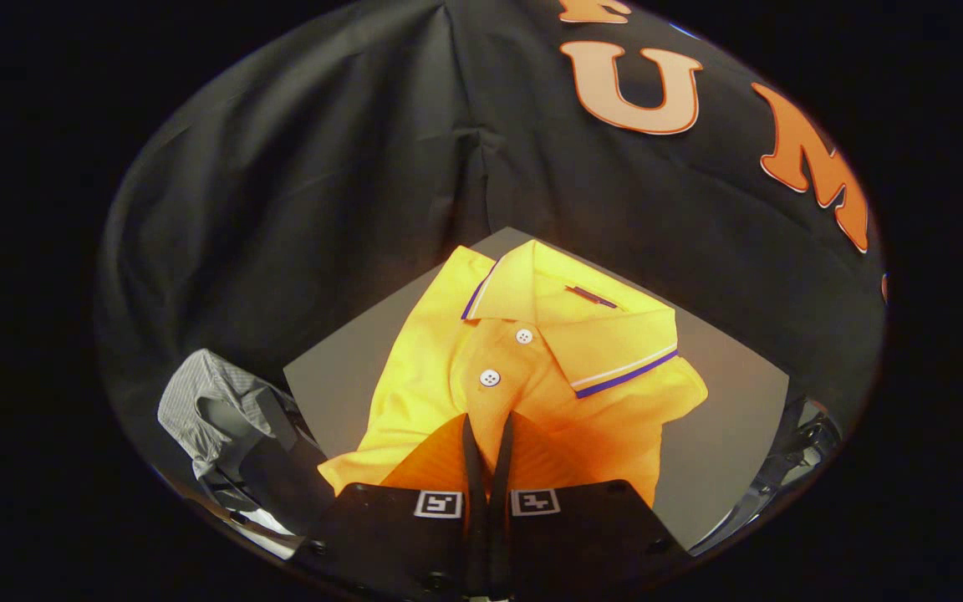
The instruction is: Put the clothes into the washing machine and then close the washing machine lid.
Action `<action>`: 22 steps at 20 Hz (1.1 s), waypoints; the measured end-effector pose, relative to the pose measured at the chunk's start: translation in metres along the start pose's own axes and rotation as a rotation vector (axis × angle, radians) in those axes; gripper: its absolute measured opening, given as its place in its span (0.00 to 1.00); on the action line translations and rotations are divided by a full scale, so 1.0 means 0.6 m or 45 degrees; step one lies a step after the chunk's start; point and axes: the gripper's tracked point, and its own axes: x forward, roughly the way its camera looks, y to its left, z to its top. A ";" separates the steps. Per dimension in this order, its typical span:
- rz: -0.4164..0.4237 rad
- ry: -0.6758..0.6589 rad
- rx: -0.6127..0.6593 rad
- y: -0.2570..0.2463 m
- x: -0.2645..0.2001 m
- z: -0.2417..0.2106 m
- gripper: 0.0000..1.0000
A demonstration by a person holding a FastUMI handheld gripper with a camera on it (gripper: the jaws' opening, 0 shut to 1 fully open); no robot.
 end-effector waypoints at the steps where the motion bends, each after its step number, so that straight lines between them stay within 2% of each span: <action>1: 0.009 -0.031 0.001 -0.001 -0.001 -0.002 0.08; 6: 0.016 -0.191 -0.031 0.005 -0.022 0.013 0.08; 14: 0.033 -0.481 0.055 -0.002 -0.108 0.069 0.07; 22: -0.083 -0.820 0.049 -0.059 -0.302 0.106 0.07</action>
